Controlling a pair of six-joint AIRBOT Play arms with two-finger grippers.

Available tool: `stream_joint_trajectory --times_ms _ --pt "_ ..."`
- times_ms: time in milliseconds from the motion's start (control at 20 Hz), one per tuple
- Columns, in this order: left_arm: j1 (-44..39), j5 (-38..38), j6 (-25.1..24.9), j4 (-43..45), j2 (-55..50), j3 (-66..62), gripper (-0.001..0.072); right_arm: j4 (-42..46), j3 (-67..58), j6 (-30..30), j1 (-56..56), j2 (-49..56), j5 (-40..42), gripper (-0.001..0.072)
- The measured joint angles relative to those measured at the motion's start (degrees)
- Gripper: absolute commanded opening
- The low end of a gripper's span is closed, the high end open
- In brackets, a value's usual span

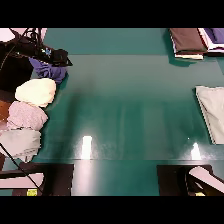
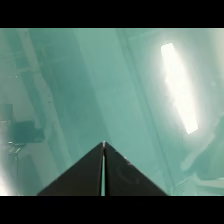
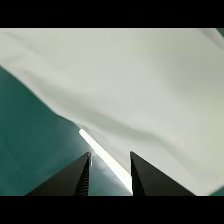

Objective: Fold the shirts.

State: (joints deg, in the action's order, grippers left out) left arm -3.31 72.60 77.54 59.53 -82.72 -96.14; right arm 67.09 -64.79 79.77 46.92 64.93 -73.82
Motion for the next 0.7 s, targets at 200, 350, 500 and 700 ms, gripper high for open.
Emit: stream_joint_trajectory --times_ms 200,350,500,700 --pt "0.0 -0.1 0.0 0.0 0.0 0.0 0.0028 -2.0 -3.5 -0.1 -14.0 -0.8 -1.4 0.0292" --pt "0.0 -0.1 0.0 0.0 0.0 0.0 0.0028 -2.6 -4.5 -0.2 -25.6 -1.0 -2.2 0.0257" --pt "0.0 -0.1 0.0 0.0 0.0 0.0 0.0028 -2.6 -4.9 -0.2 -35.6 -1.0 -2.7 0.0017" --pt "0.0 -0.1 0.0 0.0 0.0 0.0 0.0028 -2.6 -5.1 -0.6 -44.3 -1.1 -3.0 0.0017"
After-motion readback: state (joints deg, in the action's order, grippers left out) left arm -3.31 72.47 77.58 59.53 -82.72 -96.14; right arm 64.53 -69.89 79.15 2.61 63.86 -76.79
